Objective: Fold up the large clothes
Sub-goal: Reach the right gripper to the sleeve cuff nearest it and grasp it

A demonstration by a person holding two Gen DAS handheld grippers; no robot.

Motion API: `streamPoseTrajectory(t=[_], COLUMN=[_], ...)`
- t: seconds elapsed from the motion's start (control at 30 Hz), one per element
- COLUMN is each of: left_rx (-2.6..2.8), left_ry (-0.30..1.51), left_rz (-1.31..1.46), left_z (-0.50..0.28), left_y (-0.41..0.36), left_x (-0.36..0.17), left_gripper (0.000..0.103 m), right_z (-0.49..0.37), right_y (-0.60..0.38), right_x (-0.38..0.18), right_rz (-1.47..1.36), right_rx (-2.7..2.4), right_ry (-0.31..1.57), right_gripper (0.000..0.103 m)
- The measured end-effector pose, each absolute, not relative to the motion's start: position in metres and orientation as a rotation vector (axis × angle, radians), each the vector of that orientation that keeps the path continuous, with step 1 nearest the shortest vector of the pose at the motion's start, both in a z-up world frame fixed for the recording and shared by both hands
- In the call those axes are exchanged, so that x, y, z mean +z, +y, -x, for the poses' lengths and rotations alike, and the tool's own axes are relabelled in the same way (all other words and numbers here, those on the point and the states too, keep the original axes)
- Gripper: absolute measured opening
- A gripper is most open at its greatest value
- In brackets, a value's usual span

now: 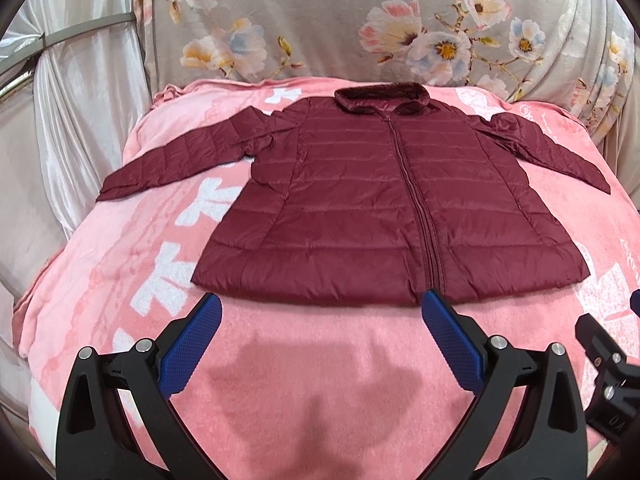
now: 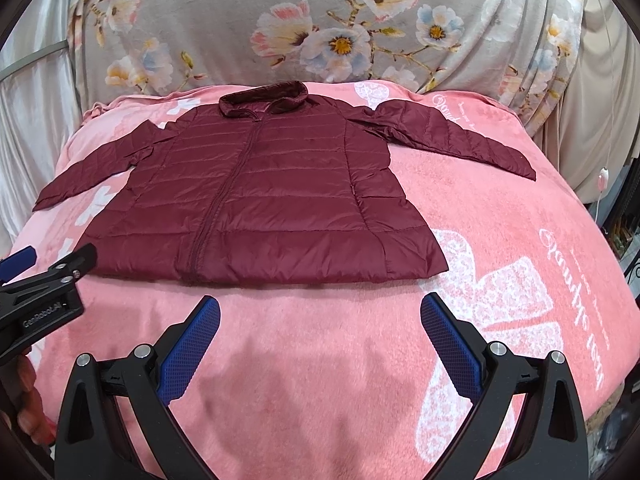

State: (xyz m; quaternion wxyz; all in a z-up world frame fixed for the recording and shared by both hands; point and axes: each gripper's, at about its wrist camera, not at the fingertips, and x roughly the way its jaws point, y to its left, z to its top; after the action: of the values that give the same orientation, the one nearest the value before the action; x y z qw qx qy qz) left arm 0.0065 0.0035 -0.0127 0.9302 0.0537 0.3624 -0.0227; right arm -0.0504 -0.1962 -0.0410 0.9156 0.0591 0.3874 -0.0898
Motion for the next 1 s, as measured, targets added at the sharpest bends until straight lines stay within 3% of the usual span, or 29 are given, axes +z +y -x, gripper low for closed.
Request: streamPoseTrajectory(t=[0.33, 0.6, 0.83, 1.0], left_rx=[-0.076, -0.012, -0.002, -0.005], left_ry=[0.818, 0.859, 0.846, 0.859], left_rz=[-0.023, -0.038, -0.025, 0.016], left_z=[-0.053, -0.101, -0.137, -0.163], left_y=[0.019, 0.023, 0.022, 0.021], left_x=[-0.028, -0.039, -0.047, -0.054], left_gripper=[0.098, 0.098, 0.098, 0.098], right_z=[-0.020, -0.108, -0.154, -0.164], right_y=[-0.363, -0.534, -0.622, -0.653], right_x=[-0.025, -0.057, -0.096, -0.117], right_rz=[-0.345, -0.492, -0.642, -0.710], right_rx=[-0.318, -0.511, -0.612, -0.644], right_ry=[0.631, 0.603, 0.640, 0.651], right_gripper=[0.098, 0.098, 0.098, 0.077])
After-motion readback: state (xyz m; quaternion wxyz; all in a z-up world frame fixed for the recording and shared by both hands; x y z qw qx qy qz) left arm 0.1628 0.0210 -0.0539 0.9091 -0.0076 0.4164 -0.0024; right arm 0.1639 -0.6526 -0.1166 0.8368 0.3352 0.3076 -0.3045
